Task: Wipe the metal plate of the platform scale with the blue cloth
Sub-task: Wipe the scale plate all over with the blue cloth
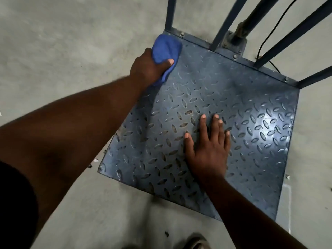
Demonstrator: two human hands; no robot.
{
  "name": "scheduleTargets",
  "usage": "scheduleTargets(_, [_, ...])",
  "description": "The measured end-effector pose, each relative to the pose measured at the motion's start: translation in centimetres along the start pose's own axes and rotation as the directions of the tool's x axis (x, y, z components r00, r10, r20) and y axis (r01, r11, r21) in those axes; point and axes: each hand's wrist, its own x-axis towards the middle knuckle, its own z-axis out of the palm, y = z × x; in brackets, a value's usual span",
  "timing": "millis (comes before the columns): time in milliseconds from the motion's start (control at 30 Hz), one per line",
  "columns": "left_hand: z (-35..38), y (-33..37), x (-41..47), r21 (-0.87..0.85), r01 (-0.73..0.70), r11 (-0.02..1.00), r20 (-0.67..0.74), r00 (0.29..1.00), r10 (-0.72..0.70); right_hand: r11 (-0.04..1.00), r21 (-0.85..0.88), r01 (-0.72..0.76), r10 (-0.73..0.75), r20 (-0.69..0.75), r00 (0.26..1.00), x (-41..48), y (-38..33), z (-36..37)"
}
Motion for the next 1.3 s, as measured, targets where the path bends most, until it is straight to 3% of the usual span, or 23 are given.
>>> scheduleTargets(267, [-1.8,-6.5,-10.3,0.148,0.069,0.987,0.054,0.995,-0.078,1.0,0.007,-0.002,0.002,0.005,1.0,0.1,0.1,0.2])
scheduleTargets(433, [-0.8,-3.4,-4.3,0.198,0.015,0.98,0.028,0.999,-0.021,1.0,0.005,0.005,-0.005,0.015,1.0,0.2,0.2,0.1])
scheduleTargets(600, [0.2,2.1,7.9,0.0,-0.074,0.997,0.088,0.993,0.073,1.0,0.005,0.008,-0.008,-0.002,1.0,0.1,0.2,0.1])
scheduleTargets(767, [-0.1,1.8,9.6,-0.188,-0.168,0.968,0.154,0.968,0.198,1.0,0.015,0.01,-0.01,-0.023,1.0,0.0,0.3,0.2])
scheduleTargets(900, [-1.0,0.3,6.1,-0.311,0.018,0.95,0.3,0.951,0.08,1.0,0.016,0.012,-0.012,-0.017,1.0,0.0,0.2,0.2])
scheduleTargets(1067, [-2.1,-3.5,-0.3,-0.374,0.182,0.909,0.346,0.937,-0.045,1.0,0.009,0.002,-0.002,-0.032,0.999,0.0,0.2,0.3])
scheduleTargets(1300, [-4.3,-8.0,-10.9,-0.262,0.3,0.917,0.418,0.892,-0.172,1.0,0.018,0.002,-0.002,-0.038,0.999,0.0,0.1,0.2])
